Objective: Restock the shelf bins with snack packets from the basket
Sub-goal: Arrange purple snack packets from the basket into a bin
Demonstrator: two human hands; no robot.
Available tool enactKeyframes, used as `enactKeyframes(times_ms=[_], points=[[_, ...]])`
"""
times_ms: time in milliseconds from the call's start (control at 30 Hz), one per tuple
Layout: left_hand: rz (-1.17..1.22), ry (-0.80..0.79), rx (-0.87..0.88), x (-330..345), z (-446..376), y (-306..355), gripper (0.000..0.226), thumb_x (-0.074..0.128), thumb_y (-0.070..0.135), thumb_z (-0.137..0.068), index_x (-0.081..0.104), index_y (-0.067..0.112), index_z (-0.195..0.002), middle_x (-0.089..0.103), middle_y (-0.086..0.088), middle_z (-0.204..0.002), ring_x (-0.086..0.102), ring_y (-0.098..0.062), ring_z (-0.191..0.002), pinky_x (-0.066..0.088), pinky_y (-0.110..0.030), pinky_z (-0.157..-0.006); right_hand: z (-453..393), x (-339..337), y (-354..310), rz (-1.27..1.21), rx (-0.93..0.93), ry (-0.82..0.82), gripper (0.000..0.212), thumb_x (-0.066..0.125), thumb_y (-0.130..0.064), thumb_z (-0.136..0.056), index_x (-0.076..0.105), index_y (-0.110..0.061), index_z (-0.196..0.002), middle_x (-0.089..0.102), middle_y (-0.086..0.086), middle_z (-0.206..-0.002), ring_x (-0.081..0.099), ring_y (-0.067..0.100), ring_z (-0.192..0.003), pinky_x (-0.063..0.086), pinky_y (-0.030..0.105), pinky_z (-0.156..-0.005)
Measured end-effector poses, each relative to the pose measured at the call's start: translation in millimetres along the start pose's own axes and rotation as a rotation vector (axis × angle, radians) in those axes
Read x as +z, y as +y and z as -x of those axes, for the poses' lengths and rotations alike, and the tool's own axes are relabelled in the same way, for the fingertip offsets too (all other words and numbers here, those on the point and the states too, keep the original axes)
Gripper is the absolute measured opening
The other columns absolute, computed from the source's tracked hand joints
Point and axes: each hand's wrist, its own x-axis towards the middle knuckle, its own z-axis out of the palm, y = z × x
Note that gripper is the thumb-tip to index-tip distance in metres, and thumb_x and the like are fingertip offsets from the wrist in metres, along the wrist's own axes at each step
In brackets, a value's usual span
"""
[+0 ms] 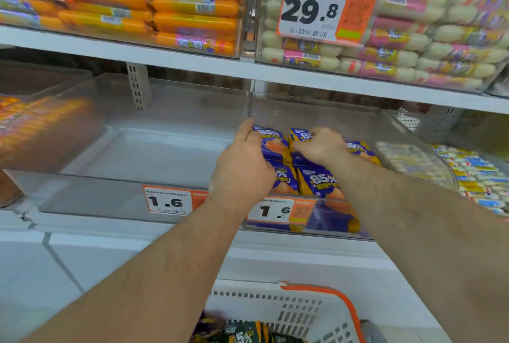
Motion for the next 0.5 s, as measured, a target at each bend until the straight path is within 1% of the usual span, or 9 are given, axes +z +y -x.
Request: enactKeyframes(times_ms=[67, 133, 167, 200, 233, 267, 333, 433, 500], points=[[0.000, -0.002, -0.009, -0.9, 0.4, -0.1, 0.052, 0.056, 0.012, -0.083, 0.050, 0.020, -0.134, 0.017, 0.016, -0.159, 0.056, -0.030, -0.118, 0.046, -0.039, -0.092, -8.8, 8.9, 2.4, 0.040, 0.015, -0.015, 0.053, 0.063, -0.059, -0.078, 0.064, -0.017, -0.110, 0.066, 0.010, -0.114, 0.054, 0.026, -0.089, 0.044, 0.030, -0.072], [-0.002, -0.008, -0.006, -0.5, 0.7, -0.9, 0.050, 0.054, 0.011, -0.083, 0.051, 0.019, -0.132, 0.016, 0.017, -0.160, 0.055, -0.032, -0.119, 0.047, -0.040, -0.094, -15.0, 16.3, 4.6, 0.072, 0.012, -0.027, 0.047, 0.063, -0.059, -0.075, 0.065, -0.018, -0.099, 0.067, 0.010, -0.110, 0.053, 0.027, -0.087, 0.043, 0.030, -0.070], [-0.004, -0.010, -0.002, -0.2, 0.6, -1.5, 0.049, 0.054, 0.011, -0.083, 0.052, 0.018, -0.131, 0.016, 0.017, -0.160, 0.055, -0.032, -0.119, 0.047, -0.040, -0.094, -16.9, 18.5, 5.4, 0.082, 0.004, -0.029, 0.046, 0.064, -0.059, -0.074, 0.065, -0.019, -0.097, 0.067, 0.010, -0.111, 0.055, 0.028, -0.090, 0.044, 0.031, -0.071], [-0.004, -0.010, 0.002, 0.1, 0.0, -2.4, 0.048, 0.053, 0.010, -0.083, 0.052, 0.018, -0.130, 0.016, 0.016, -0.160, 0.055, -0.032, -0.119, 0.047, -0.040, -0.094, -18.1, 19.8, 5.8, 0.086, -0.002, -0.034, 0.048, 0.065, -0.059, -0.075, 0.067, -0.020, -0.103, 0.066, 0.011, -0.117, 0.057, 0.030, -0.097, 0.047, 0.032, -0.075], [-0.001, -0.009, 0.001, -0.2, -0.1, -2.4, 0.047, 0.053, 0.010, -0.082, 0.052, 0.018, -0.129, 0.016, 0.016, -0.161, 0.055, -0.032, -0.119, 0.047, -0.040, -0.093, -19.6, 20.7, 6.8, 0.090, -0.009, -0.037, 0.055, 0.066, -0.060, -0.076, 0.066, -0.020, -0.114, 0.064, 0.010, -0.125, 0.058, 0.031, -0.108, 0.049, 0.034, -0.083], [0.003, -0.009, -0.001, -0.1, -0.3, -2.4, 0.047, 0.053, 0.010, -0.082, 0.053, 0.018, -0.129, 0.015, 0.016, -0.161, 0.055, -0.032, -0.119, 0.046, -0.039, -0.093, -20.2, 21.3, 7.3, 0.103, -0.015, -0.043, 0.063, 0.065, -0.062, -0.079, 0.062, -0.020, -0.126, 0.060, 0.010, -0.133, 0.055, 0.031, -0.118, 0.049, 0.037, -0.092], [0.004, -0.007, 0.000, -0.2, -0.1, -1.8, 0.045, 0.054, 0.009, -0.083, 0.053, 0.017, -0.127, 0.015, 0.015, -0.161, 0.055, -0.031, -0.120, 0.046, -0.039, -0.093, -22.1, 22.8, 9.1, 0.126, -0.024, -0.064, 0.072, 0.059, -0.065, -0.083, 0.052, -0.021, -0.139, 0.052, 0.008, -0.144, 0.048, 0.032, -0.130, 0.044, 0.041, -0.103], [-0.004, -0.008, 0.003, -0.7, 0.8, -1.0, 0.039, 0.053, 0.009, -0.083, 0.054, 0.017, -0.121, 0.014, 0.015, -0.162, 0.055, -0.031, -0.119, 0.046, -0.038, -0.090, -24.8, 25.0, 11.8, 0.152, -0.003, -0.102, 0.080, 0.049, -0.073, -0.085, 0.039, -0.026, -0.149, 0.039, 0.006, -0.155, 0.037, 0.034, -0.139, 0.037, 0.048, -0.110], [-0.006, -0.007, 0.001, -0.2, 0.4, -1.4, 0.037, 0.053, 0.009, -0.083, 0.054, 0.016, -0.118, 0.014, 0.015, -0.162, 0.055, -0.030, -0.118, 0.045, -0.037, -0.089, -27.2, 25.6, 11.7, 0.175, 0.015, -0.112, 0.080, 0.043, -0.076, -0.085, 0.037, -0.028, -0.150, 0.036, 0.007, -0.156, 0.035, 0.035, -0.140, 0.035, 0.050, -0.111]])
